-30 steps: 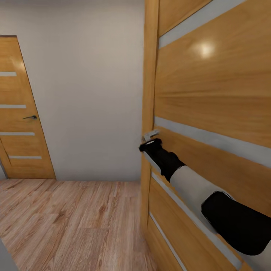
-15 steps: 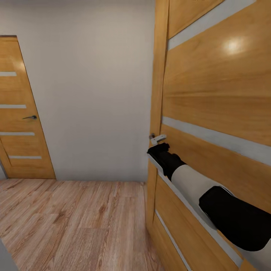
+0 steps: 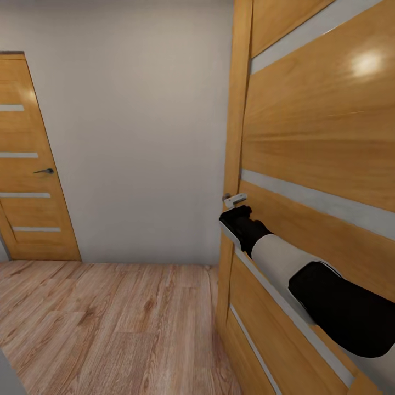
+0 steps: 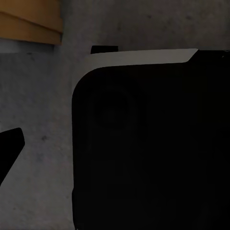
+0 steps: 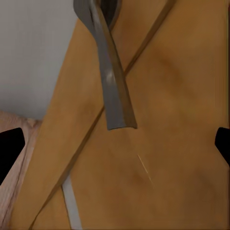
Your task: Move the two storage containers from the living room to the garage. In the garage, place one container on the floor and stack the other container on top of it (either order is fine).
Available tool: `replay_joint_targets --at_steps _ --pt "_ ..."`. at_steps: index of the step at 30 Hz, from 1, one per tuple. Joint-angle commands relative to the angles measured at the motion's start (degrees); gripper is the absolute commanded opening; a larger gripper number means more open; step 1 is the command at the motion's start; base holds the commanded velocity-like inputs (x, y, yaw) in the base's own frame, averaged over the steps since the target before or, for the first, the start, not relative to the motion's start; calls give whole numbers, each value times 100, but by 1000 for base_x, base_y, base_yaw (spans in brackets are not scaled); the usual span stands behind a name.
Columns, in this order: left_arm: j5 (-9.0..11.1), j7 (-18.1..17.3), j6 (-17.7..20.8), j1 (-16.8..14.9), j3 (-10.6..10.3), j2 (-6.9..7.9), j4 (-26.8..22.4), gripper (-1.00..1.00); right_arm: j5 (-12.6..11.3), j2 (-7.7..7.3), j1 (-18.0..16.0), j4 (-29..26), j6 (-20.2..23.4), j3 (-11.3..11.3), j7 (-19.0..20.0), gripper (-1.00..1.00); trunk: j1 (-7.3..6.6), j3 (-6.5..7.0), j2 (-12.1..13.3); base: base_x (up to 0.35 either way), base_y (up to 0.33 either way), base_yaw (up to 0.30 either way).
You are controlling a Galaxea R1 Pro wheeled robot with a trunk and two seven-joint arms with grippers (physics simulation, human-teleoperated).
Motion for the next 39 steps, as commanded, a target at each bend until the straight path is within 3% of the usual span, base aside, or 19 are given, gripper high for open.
replay_joint_targets --at_steps 1,8,13,19,34,37,39 --pt "7 -1 -15 -2 3 0 2 100 -41 0 -8 -10 27 52 -43 100 0 -7 -4 0 0 0" --pt "7 1 -15 -2 3 0 2 100 -82 0 8 -638 78 27 151 100 0 -7 -4 0 0 0" --pt "7 -1 -15 -1 3 0 2 100 -83 0 17 -762 96 20 744 100 0 -7 -4 16 0 0" --pt "7 -1 -15 -2 3 7 2 100 -81 0 18 -777 97 27 881 100 0 -7 -4 222 0 0" --pt "7 -1 -15 -2 3 1 2 100 -36 0 18 -684 96 34 768 100 0 -7 -4 87 0 0" --pt "7 -1 -15 -2 3 0 2 100 -37 0 18 -663 96 36 581 100 0 -7 -4 1 0 0" --pt "7 -1 -15 -2 3 0 2 100 -37 0 18 -466 88 63 202 100 0 -7 -4 0 0 0"
